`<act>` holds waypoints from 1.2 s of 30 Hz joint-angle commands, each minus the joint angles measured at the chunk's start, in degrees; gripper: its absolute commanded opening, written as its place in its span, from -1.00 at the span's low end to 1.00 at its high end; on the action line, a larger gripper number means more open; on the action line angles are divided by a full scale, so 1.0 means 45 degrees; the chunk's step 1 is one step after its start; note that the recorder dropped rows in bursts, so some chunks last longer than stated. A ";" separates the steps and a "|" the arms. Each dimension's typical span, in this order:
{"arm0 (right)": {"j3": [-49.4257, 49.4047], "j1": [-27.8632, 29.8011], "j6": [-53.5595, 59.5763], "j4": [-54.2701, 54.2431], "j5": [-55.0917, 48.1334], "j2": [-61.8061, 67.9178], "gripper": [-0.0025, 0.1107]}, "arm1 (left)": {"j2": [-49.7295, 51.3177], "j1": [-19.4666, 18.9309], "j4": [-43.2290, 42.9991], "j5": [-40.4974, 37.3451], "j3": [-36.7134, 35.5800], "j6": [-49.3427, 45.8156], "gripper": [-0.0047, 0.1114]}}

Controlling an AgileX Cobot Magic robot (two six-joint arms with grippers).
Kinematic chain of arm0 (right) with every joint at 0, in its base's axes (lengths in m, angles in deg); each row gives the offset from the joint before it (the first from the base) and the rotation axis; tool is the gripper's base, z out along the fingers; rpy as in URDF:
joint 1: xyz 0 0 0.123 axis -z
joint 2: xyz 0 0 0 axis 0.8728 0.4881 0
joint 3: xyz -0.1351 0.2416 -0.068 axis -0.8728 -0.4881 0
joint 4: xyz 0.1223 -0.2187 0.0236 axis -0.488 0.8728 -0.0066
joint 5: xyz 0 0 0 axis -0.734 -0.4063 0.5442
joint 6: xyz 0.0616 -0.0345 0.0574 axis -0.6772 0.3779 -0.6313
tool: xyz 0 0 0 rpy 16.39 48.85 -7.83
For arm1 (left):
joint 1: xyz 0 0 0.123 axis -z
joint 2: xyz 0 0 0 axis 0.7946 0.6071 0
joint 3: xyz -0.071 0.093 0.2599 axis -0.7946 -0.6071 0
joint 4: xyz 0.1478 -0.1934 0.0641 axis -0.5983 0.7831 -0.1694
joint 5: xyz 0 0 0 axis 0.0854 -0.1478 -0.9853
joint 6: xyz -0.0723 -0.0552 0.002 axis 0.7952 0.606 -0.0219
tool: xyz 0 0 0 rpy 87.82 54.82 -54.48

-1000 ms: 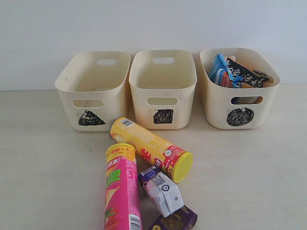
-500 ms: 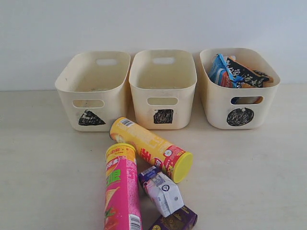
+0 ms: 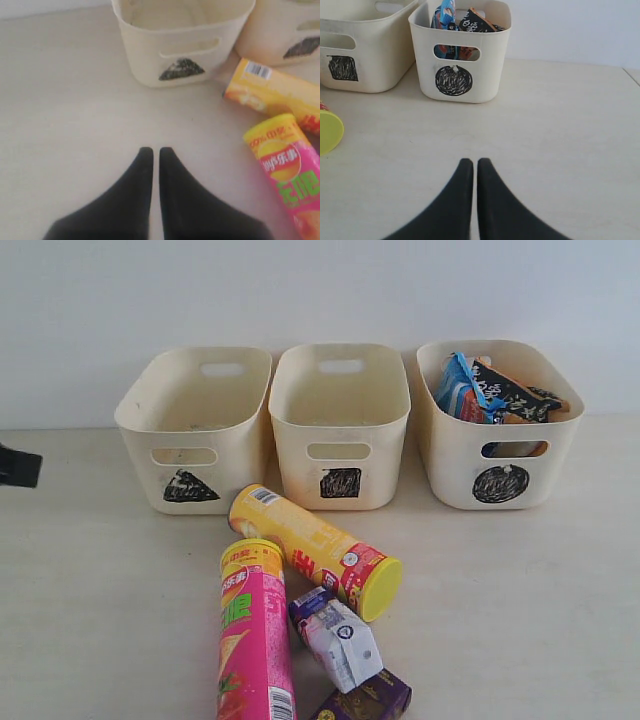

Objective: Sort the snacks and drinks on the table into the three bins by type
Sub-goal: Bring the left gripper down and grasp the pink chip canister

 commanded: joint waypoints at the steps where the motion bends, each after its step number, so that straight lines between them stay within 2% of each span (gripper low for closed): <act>1: -0.0063 0.0038 0.0002 0.0039 0.0042 -0.0078 -0.96 | 0.1365 0.1024 0.0182 -0.2372 0.1236 -0.0676 -0.85; 4: -0.0063 0.0038 0.0002 0.0039 0.0042 -0.0078 -0.96 | 0.1965 0.1629 0.0757 -0.2484 0.1499 -0.0676 -0.85; 5: -0.0063 0.0038 0.0002 0.0039 0.0042 -0.0078 -0.96 | 0.2348 0.2188 0.0902 -0.2356 0.1546 -0.0676 -0.85; 10: -0.0063 0.0038 0.0002 0.0039 0.0042 -0.0078 -0.96 | 0.3723 0.3766 0.1048 -0.1744 0.1601 -0.0562 -0.85; 13: -0.0063 0.0038 0.0002 0.0039 0.0042 -0.0078 -0.96 | 0.4600 0.4352 0.1465 -0.1835 0.2378 -0.0147 -0.85; 14: -0.0063 0.0038 0.0002 0.0039 0.0042 -0.0078 -0.96 | 0.4982 0.4550 0.1488 -0.1835 0.2823 -0.0065 -0.80; 17: -0.0063 0.0038 0.0002 0.0039 0.0042 -0.0078 -0.96 | 0.5566 0.4938 0.1465 -0.1835 0.3507 -0.0446 -0.48; 22: -0.0063 0.0038 0.0002 0.0039 0.0042 -0.0078 -0.96 | 0.6539 0.5092 0.2089 -0.2067 0.4330 -0.0676 0.40; 24: -0.0063 0.0038 0.0002 0.0039 0.0042 -0.0078 -0.96 | 0.7160 0.5092 0.2090 -0.2372 0.4563 -0.1030 0.65; 36: -0.0063 0.0038 0.0002 0.0039 0.0042 -0.0078 -0.96 | 0.8775 0.5092 0.2090 -0.1816 0.4582 -0.0536 0.58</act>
